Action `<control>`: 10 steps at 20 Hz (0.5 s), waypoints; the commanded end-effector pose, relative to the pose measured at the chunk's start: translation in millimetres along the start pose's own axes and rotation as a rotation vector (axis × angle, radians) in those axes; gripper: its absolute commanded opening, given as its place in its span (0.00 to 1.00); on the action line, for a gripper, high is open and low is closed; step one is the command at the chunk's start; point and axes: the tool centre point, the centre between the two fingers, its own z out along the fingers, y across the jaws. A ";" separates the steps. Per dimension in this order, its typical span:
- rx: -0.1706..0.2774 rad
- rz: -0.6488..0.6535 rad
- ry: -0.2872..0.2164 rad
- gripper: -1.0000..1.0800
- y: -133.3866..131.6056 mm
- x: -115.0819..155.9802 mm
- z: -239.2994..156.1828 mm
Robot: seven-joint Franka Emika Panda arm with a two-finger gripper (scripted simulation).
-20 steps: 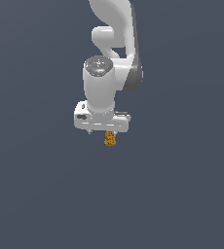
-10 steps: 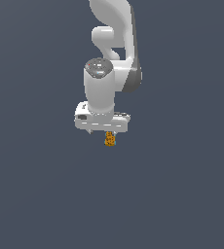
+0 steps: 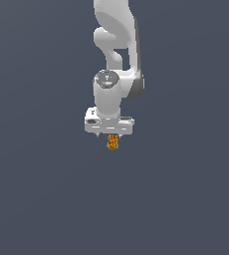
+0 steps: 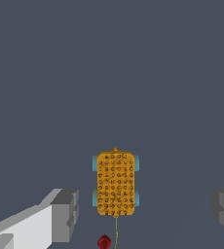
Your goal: Pick up the object and move it to a goal position.
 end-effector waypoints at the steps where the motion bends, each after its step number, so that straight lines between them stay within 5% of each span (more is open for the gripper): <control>1: 0.005 0.000 -0.002 0.96 -4.3 -14.7 15.1; 10: 0.014 0.001 -0.006 0.96 -12.9 -52.8 47.4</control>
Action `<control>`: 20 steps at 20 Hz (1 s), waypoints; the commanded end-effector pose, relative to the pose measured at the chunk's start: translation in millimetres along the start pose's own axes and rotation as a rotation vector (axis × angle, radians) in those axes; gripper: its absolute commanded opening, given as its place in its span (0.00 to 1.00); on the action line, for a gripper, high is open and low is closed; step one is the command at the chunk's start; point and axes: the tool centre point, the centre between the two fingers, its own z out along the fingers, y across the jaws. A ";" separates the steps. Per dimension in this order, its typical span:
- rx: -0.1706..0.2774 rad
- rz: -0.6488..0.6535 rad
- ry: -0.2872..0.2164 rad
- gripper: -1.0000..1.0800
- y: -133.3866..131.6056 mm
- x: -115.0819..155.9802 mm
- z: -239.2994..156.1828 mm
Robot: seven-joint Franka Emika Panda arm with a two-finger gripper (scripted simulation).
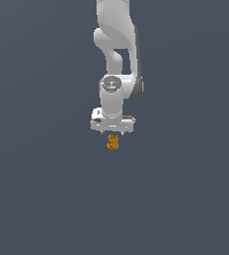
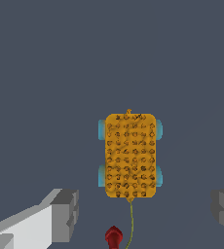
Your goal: Pick up the object and move it to a goal position.
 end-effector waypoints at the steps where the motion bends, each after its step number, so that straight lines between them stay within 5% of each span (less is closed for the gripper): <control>1: 0.002 0.001 0.000 0.96 -1.2 -7.2 5.5; 20: 0.002 0.001 0.000 0.96 -2.2 -13.5 50.2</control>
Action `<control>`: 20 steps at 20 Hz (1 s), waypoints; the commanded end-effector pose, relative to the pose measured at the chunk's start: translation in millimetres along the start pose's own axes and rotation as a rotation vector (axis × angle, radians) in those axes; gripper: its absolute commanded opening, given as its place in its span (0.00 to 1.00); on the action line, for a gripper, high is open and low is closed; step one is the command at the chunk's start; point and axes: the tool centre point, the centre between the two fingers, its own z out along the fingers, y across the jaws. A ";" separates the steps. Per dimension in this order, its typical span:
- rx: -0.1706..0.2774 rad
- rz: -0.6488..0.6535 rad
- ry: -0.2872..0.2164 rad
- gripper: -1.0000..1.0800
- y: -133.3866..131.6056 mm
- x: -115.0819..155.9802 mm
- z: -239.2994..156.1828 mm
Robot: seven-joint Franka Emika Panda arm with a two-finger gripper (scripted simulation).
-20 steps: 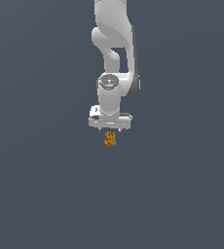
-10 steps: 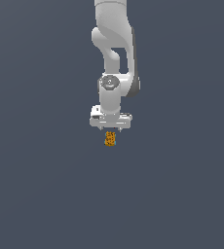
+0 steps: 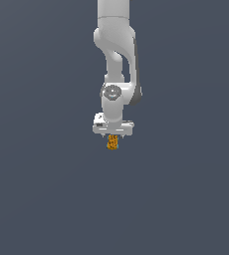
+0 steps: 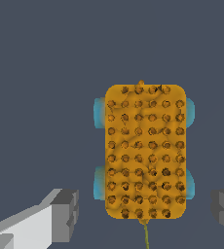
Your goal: Pick up the object and move it to a goal position.
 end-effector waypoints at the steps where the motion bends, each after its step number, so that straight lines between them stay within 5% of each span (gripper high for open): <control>1: 0.000 0.000 0.001 0.96 -0.1 -0.1 9.2; 6: 0.000 0.000 0.001 0.96 -0.1 0.3 15.7; 7: 0.000 0.000 0.001 0.00 -0.1 0.3 15.7; 20: 0.000 0.000 0.001 0.00 -1.0 -0.4 12.9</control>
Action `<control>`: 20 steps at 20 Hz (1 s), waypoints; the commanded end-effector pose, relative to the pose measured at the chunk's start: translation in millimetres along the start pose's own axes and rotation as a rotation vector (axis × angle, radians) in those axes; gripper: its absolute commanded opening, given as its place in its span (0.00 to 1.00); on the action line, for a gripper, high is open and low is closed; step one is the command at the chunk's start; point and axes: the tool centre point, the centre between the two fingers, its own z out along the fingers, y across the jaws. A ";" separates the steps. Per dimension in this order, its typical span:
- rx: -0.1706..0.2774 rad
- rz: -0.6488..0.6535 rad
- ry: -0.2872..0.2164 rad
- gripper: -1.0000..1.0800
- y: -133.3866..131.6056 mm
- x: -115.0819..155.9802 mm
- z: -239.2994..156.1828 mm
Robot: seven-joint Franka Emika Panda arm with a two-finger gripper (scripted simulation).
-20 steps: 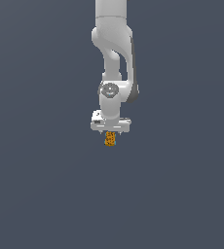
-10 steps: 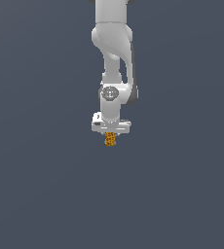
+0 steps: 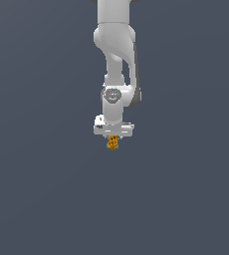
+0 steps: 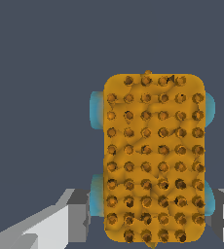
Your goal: Pick up the object and move it to a goal position.
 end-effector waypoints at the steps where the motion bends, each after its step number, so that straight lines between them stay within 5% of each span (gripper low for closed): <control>1: 0.000 0.000 0.001 0.00 -1.1 -0.1 -2.9; 10: 0.000 0.000 0.001 0.00 -13.0 -5.6 -37.0; 20: 0.000 0.000 0.001 0.00 -40.7 -18.0 -118.3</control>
